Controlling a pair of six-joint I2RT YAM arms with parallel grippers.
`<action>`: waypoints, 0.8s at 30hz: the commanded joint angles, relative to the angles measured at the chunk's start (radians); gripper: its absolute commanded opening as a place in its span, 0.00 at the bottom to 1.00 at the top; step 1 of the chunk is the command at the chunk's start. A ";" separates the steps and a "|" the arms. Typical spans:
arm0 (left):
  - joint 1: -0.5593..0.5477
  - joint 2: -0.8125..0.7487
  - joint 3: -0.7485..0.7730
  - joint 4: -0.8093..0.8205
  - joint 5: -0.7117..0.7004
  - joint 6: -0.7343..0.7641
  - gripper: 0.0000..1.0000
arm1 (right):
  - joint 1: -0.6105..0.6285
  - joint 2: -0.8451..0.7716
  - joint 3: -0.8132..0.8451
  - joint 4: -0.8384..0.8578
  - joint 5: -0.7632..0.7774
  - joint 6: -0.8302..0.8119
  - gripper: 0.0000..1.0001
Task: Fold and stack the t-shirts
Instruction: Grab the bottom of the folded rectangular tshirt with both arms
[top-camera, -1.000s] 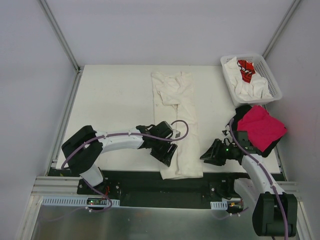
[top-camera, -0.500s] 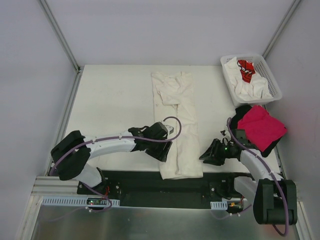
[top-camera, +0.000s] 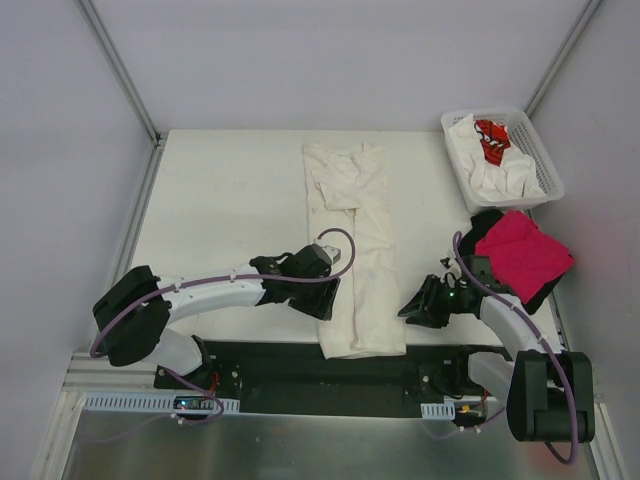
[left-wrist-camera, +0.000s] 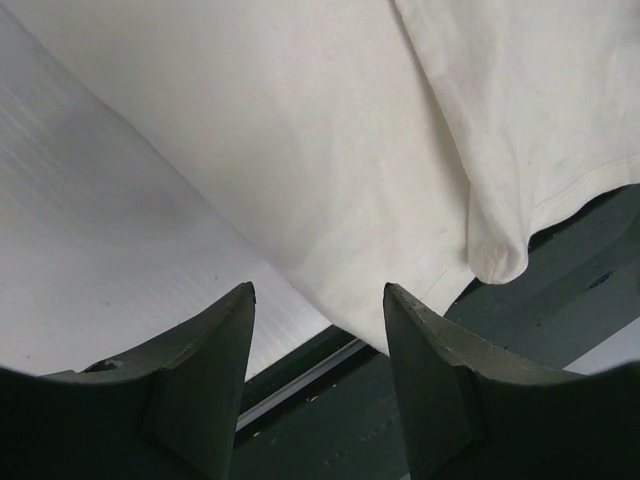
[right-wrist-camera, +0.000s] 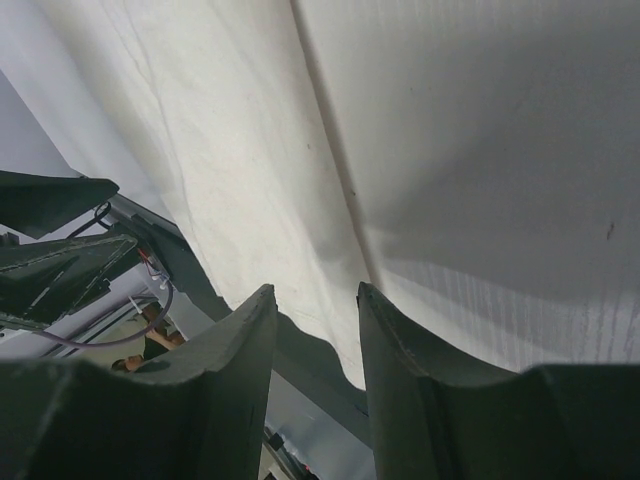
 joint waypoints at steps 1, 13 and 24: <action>-0.006 -0.004 -0.015 0.002 0.003 -0.025 0.53 | -0.007 -0.002 0.022 0.010 -0.024 -0.008 0.41; -0.007 -0.010 -0.048 0.001 0.035 -0.072 0.53 | -0.005 -0.007 0.010 0.003 -0.032 0.007 0.41; -0.009 0.019 -0.041 -0.004 0.089 -0.092 0.52 | -0.007 -0.088 -0.033 -0.034 -0.018 0.018 0.41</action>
